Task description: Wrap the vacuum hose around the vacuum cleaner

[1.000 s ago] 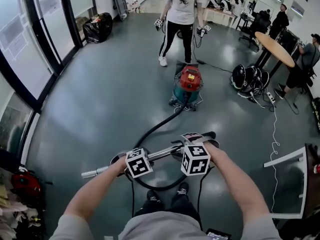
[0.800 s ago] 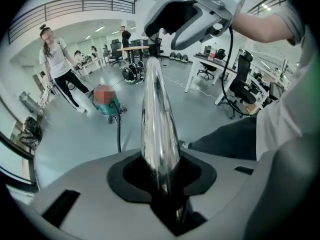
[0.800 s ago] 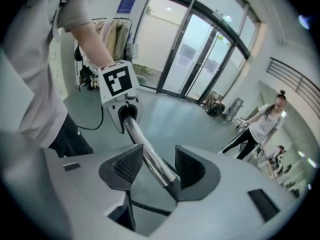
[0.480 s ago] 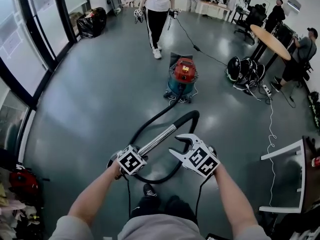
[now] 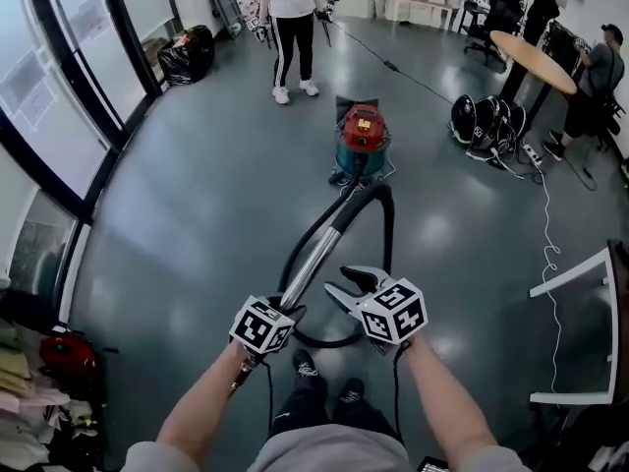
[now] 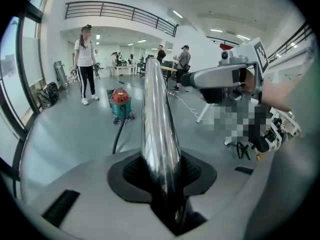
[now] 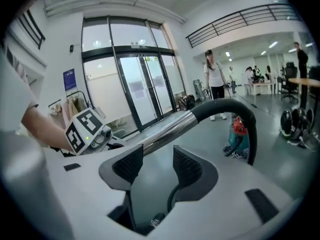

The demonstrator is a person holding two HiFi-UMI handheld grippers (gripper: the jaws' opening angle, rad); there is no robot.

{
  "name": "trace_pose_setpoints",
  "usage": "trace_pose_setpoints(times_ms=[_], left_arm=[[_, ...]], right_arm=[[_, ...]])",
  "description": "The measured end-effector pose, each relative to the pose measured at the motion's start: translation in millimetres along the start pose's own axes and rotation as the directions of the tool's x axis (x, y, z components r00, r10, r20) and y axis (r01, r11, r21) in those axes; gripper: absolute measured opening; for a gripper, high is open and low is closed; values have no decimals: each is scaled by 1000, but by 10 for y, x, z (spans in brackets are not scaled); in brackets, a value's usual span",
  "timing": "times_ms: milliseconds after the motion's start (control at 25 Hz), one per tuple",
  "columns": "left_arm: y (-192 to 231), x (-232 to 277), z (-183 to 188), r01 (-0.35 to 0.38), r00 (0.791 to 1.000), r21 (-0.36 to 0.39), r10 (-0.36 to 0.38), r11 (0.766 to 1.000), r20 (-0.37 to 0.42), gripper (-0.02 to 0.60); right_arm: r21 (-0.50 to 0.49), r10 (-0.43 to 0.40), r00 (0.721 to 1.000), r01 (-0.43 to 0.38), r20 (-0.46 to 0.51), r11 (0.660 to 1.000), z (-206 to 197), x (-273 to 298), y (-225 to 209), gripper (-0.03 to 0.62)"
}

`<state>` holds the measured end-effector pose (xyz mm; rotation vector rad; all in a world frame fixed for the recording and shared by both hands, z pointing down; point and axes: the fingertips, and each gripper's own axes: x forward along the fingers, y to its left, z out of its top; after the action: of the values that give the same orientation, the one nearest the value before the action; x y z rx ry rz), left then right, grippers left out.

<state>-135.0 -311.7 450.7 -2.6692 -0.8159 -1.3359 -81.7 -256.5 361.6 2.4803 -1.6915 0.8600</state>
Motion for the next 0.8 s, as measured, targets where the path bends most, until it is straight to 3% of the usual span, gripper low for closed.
trace_pose_setpoints(times_ms=[200, 560, 800], left_arm=[[-448, 12, 138, 3, 996, -52, 1, 999, 85, 130], [-791, 78, 330, 4, 980, -97, 16, 995, 200, 130], [-1018, 239, 546, 22, 972, -84, -1, 996, 235, 130]], right_arm=[[53, 38, 999, -39, 10, 998, -365, -401, 129, 187], [160, 108, 994, -107, -2, 981, -1085, -678, 486, 187], [208, 146, 989, -142, -5, 968, -1458, -778, 740, 187]])
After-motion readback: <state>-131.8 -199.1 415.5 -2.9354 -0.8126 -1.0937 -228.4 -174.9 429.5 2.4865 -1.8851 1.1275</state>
